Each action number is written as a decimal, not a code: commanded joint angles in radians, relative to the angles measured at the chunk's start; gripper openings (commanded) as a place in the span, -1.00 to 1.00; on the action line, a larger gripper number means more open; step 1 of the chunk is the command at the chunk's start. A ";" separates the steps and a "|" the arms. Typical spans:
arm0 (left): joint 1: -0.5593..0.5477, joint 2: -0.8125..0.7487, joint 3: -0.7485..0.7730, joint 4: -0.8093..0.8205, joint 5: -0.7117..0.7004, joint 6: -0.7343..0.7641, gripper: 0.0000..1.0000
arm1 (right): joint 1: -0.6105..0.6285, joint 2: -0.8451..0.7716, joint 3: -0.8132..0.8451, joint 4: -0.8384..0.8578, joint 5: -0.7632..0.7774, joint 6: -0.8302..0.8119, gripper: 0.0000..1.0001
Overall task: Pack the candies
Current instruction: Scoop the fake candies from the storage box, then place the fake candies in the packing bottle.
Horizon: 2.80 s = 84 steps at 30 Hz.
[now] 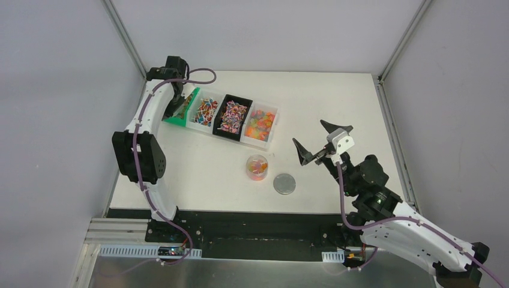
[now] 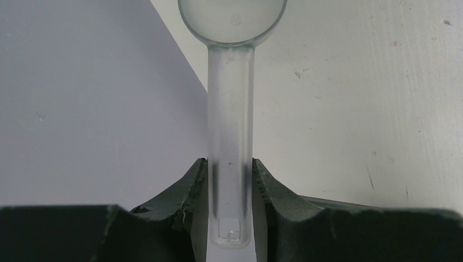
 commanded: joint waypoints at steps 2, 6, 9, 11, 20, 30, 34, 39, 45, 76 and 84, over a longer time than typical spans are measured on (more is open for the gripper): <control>0.015 0.049 0.041 0.020 -0.019 0.028 -1.00 | 0.004 0.008 0.052 0.012 -0.002 0.021 1.00; 0.024 0.104 0.068 0.036 -0.006 0.031 -1.00 | 0.004 0.013 0.053 0.012 0.002 0.021 1.00; 0.029 0.146 0.085 0.056 -0.004 0.034 -1.00 | 0.004 0.017 0.052 0.008 0.007 0.025 0.99; 0.036 0.168 0.084 0.080 0.024 0.039 -1.00 | 0.004 0.022 0.052 0.008 0.008 0.029 1.00; 0.093 0.176 -0.068 0.261 0.165 0.029 -1.00 | 0.004 0.039 0.067 0.007 0.002 0.042 1.00; 0.144 0.101 -0.257 0.476 0.254 -0.005 -1.00 | 0.004 0.041 0.062 0.009 -0.009 0.074 0.99; 0.159 0.065 -0.302 0.548 0.281 -0.019 -1.00 | 0.004 0.034 0.059 0.007 -0.006 0.076 1.00; 0.176 0.038 -0.328 0.603 0.309 -0.035 -1.00 | 0.004 0.026 0.054 0.004 -0.006 0.091 1.00; 0.178 0.026 -0.325 0.637 0.289 -0.028 -1.00 | 0.004 0.021 0.057 -0.003 -0.001 0.092 1.00; -0.232 -0.388 -0.170 0.420 0.939 -0.363 -1.00 | 0.002 0.580 0.276 0.305 -0.568 -0.575 0.85; -0.327 -0.441 -0.205 0.384 0.957 -0.382 -1.00 | -0.008 0.740 0.411 0.268 -0.557 -0.802 0.79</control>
